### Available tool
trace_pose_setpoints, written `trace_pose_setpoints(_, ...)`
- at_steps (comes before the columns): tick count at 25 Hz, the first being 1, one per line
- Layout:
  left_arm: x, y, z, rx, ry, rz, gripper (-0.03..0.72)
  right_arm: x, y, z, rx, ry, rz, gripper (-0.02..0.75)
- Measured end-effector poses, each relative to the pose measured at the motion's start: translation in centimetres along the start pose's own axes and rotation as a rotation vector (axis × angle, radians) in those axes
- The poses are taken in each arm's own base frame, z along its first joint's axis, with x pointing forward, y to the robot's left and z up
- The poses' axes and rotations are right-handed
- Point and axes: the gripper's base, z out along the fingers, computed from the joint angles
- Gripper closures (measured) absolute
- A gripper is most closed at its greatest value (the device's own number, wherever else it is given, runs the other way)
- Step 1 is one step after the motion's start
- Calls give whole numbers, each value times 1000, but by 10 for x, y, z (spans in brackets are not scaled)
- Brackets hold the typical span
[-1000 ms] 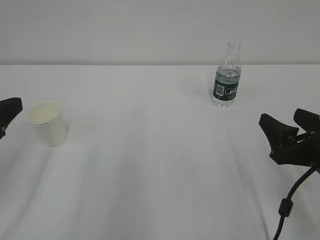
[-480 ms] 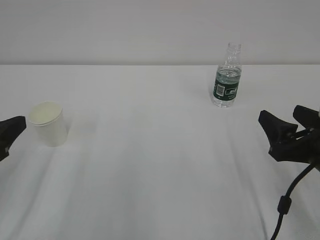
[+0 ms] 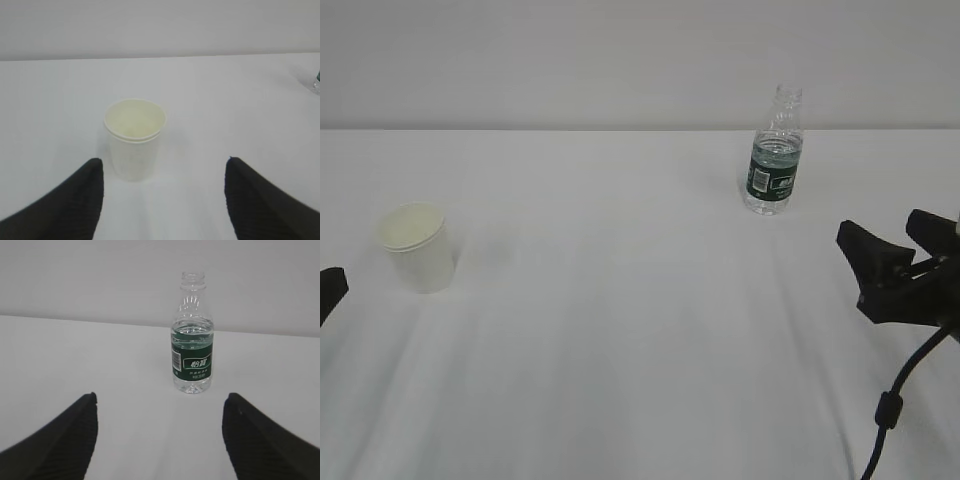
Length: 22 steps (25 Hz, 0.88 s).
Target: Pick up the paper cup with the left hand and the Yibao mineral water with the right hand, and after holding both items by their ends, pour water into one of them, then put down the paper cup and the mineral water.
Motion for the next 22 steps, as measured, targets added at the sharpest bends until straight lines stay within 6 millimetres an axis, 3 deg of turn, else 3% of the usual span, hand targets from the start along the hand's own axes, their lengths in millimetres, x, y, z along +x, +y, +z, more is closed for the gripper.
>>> trace_pose_setpoints(5, 3, 0, -3, 2, -6, -1, 146, 0, 0, 0, 0, 0, 0, 150)
trace_pose_setpoints(9, 5, 0, 0, 4, -2, -4, 98, 0, 0, 0, 0, 0, 0, 150)
trace_pose_setpoints(15, 21, 1, 14, 13, 37, -14, 38, 0, 0, 0, 0, 0, 0, 150)
trace_pose_setpoints(22, 48, 5, 28, 3, 140, -34, 34, -3, 1, 3, -9, -17, -6, 150)
